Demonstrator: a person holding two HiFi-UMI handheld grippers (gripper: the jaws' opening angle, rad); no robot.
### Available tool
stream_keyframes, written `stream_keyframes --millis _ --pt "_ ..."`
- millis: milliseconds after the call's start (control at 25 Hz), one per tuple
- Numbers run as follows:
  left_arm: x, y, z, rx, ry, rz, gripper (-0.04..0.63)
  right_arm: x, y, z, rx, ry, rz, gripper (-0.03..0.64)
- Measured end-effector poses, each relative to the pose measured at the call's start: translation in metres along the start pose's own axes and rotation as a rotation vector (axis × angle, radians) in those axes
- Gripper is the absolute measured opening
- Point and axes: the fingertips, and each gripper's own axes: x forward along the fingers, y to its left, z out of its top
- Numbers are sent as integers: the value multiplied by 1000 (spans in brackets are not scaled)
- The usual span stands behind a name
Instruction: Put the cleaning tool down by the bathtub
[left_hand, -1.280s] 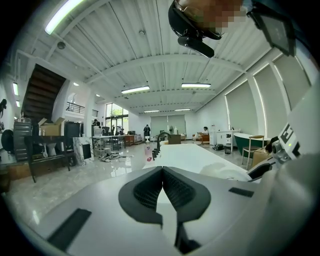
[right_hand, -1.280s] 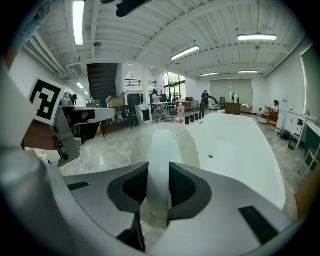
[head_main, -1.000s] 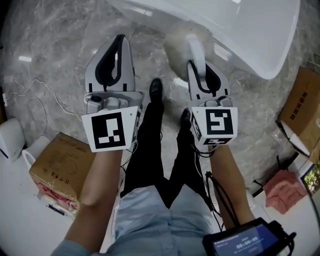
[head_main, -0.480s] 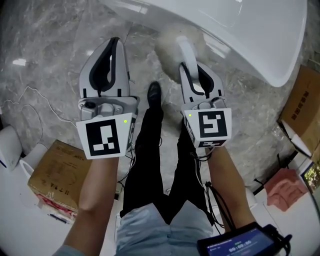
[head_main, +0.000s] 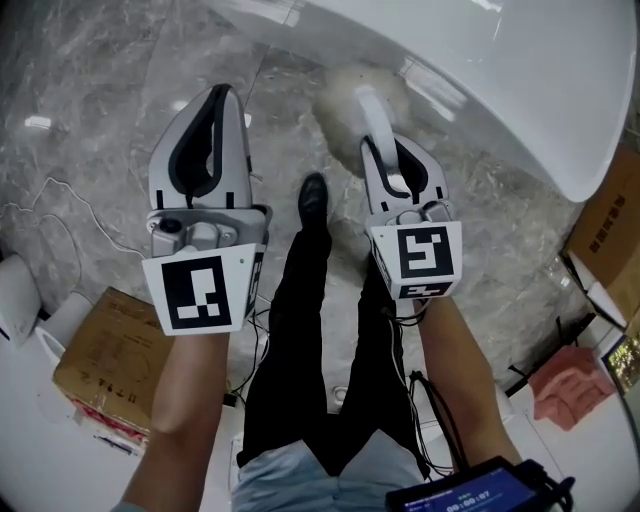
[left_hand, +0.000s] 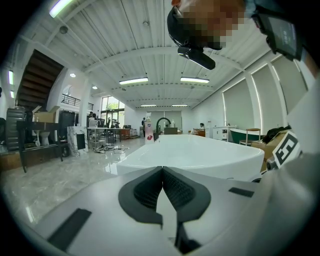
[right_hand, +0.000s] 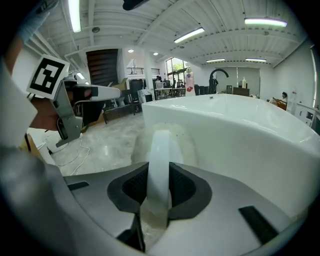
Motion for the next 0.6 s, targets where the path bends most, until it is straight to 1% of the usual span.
stream_keyframes --millis 360,600 --pt "16 2 -46 -12 18 -5 17 43 -7 -54 -15 52 21 95" --pt "21 8 -68 -4 25 -13 17 70 -10 -82 -36 77 27 95"
